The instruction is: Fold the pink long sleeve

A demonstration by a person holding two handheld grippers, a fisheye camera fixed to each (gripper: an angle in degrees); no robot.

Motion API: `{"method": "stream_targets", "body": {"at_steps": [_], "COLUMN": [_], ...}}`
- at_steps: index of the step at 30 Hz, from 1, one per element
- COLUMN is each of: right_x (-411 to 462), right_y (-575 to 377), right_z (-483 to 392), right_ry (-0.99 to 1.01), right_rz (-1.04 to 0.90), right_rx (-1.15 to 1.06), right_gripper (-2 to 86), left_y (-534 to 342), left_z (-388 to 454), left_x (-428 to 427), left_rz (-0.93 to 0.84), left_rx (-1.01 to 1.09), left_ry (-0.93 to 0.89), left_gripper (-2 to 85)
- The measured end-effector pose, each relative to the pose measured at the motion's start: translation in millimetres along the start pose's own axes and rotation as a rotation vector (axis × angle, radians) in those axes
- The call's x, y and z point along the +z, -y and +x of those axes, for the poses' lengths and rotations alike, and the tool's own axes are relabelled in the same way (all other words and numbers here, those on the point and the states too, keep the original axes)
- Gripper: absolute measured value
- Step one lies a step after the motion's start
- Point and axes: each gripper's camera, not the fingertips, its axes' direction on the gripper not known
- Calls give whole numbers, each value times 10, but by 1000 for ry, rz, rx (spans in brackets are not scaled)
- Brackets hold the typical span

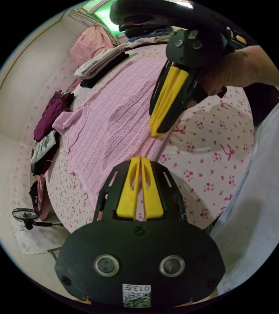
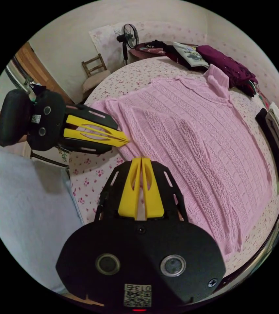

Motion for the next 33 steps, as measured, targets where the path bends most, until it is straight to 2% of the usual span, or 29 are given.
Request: {"method": "stream_targets", "body": {"at_steps": [3, 7, 9, 12, 16, 21, 24, 28, 31, 33], "right_x": [-87, -238, -230, -103, -230, -498, -779, -1091, -1172, -1126], "right_y": [-33, 11, 53, 65, -115, -368, -664, -1201, -1484, -1594], "right_z": [19, 46, 30, -2, 86, 90, 254, 606, 752, 839], "right_ry": [0, 5, 12, -5, 64, 5, -55, -139, -182, -239], "right_rz": [2, 79, 72, -29, -7, 35, 105, 144, 109, 38], "right_rx": [-15, -8, -27, -63, -14, -16, 106, 371, 451, 472], "right_gripper": [-1, 0, 0, 0, -1, -1, -1, -1, -1, -1], "left_y": [9, -51, -58, -124, -207, -172, -106, 118, 156, 107], "left_z": [9, -185, -277, -315, -199, -232, -326, -275, -178, -194], "left_x": [-47, -110, -11, 97, 59, -49, -197, -83, 142, 136], "left_rz": [-10, 14, -35, -66, -49, -51, 45, 37, -67, -15], "left_rx": [21, -108, -132, -136, -62, -42, -111, -67, -14, -39], "left_ry": [-6, 93, 71, -12, 10, 5, 44, 13, 34, 35], "left_gripper": [-3, -3, -3, -3, -3, -3, -3, -3, -3, -3]}}
